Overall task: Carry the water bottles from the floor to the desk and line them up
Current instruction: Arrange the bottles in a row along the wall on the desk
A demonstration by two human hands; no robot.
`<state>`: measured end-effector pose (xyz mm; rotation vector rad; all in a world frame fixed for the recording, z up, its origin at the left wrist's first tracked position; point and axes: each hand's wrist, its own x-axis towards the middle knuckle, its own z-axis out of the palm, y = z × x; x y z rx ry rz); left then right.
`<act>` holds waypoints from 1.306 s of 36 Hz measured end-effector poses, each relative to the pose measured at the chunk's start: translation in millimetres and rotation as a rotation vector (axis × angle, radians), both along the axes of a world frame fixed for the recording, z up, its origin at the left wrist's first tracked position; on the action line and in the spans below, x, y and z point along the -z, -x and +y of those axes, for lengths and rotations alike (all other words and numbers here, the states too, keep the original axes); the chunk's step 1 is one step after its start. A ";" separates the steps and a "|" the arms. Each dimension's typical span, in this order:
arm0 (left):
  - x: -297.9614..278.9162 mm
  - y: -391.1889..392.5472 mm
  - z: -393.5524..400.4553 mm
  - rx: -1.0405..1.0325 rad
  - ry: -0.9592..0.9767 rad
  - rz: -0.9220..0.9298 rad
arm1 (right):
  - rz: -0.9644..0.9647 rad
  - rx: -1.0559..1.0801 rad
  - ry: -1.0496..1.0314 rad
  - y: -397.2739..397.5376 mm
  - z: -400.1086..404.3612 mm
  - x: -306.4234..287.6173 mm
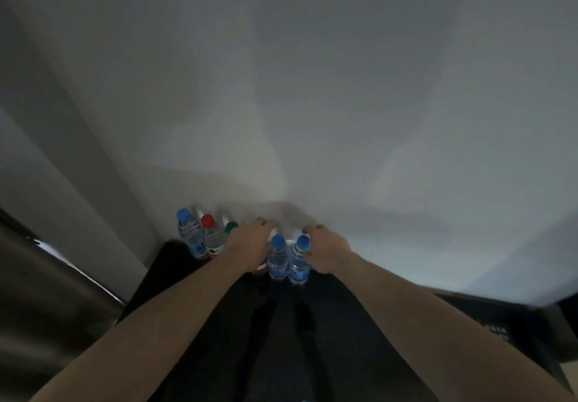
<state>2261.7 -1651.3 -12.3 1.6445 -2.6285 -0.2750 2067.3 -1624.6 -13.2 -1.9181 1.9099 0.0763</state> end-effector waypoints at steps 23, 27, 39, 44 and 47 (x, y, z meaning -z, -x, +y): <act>-30.6 -57.5 254.9 -0.180 -0.190 0.429 | -0.416 0.166 0.135 36.3 285.4 -52.5; -37.5 -38.2 274.4 -0.125 -0.204 0.425 | -0.377 0.183 0.144 58.4 317.9 -57.1; -53.6 60.2 348.1 -0.033 -0.134 0.426 | -0.404 0.265 0.194 166.4 419.9 -61.7; -44.1 119.8 404.2 -0.062 -0.182 0.430 | -0.394 0.272 0.121 235.5 477.0 -54.4; -32.1 140.2 428.5 -0.077 -0.237 0.424 | -0.355 0.263 0.099 262.6 492.5 -40.6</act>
